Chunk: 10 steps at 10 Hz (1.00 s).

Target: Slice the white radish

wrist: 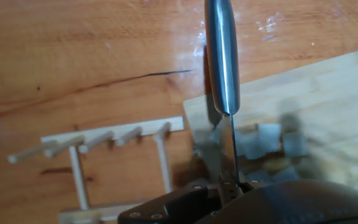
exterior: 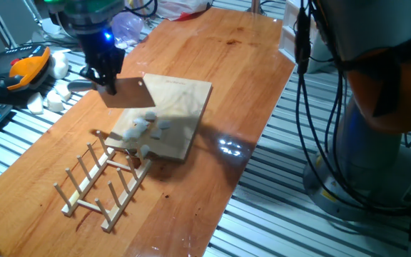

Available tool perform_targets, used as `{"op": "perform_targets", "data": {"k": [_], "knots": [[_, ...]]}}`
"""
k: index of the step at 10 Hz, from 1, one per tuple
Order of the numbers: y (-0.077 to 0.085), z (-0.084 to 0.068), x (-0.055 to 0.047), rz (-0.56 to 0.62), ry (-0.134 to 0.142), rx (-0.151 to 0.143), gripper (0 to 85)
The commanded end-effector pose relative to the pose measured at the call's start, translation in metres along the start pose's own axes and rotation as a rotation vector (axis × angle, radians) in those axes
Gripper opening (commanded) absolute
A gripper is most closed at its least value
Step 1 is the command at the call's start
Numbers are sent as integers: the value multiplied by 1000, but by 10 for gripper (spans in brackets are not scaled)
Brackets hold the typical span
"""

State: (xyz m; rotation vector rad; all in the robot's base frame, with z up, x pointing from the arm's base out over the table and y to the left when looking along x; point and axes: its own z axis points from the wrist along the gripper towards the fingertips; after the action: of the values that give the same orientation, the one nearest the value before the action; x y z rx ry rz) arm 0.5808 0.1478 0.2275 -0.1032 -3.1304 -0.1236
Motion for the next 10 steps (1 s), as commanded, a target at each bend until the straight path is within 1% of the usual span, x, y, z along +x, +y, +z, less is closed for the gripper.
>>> {"op": "perform_targets", "data": {"k": [1, 2, 3, 4, 6, 7, 8, 9, 10], "knots": [[34, 1, 4, -5, -9, 2, 0], [40, 3, 8, -22, -18, -40, 0], [43, 4, 10, -35, -39, -49, 0], [46, 6, 11, -40, -56, -43, 0], [53, 11, 13, -44, -82, -49, 0], [56, 14, 13, -45, -90, -49, 0], [58, 18, 10, -65, -91, -41, 0], [60, 23, 8, -78, -102, -24, 0], [64, 30, 7, -66, -121, -22, 0]]}}
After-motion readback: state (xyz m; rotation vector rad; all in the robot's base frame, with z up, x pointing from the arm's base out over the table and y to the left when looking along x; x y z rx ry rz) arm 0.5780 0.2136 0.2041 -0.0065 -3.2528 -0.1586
